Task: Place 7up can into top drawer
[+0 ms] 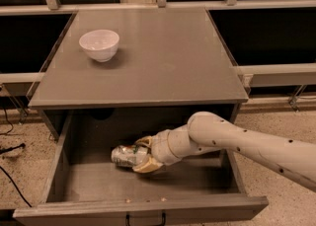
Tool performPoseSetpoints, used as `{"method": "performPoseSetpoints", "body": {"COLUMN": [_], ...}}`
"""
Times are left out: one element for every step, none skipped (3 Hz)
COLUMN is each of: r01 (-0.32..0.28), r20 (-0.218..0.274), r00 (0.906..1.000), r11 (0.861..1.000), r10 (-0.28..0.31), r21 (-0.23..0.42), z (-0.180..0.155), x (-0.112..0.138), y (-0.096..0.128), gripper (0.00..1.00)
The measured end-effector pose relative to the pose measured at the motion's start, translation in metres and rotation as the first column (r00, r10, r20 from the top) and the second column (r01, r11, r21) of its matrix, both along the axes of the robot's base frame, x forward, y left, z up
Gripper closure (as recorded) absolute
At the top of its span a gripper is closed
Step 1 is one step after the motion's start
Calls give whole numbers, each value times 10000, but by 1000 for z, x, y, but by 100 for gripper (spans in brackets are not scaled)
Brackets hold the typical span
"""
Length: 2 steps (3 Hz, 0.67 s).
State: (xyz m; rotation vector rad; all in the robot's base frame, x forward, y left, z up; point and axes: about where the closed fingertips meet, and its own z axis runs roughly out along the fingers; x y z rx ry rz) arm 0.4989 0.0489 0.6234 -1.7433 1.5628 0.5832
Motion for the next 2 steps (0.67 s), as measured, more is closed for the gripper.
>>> {"method": "performPoseSetpoints", "body": {"r01": [183, 338], "r20": [-85, -152], "r00": [9998, 9993], "r11": [9998, 9994], "r10": [-183, -338], "r21": [-2, 28], "z": [-8, -10], "x": [2, -1], "y": [-2, -4], "gripper": [100, 100]}}
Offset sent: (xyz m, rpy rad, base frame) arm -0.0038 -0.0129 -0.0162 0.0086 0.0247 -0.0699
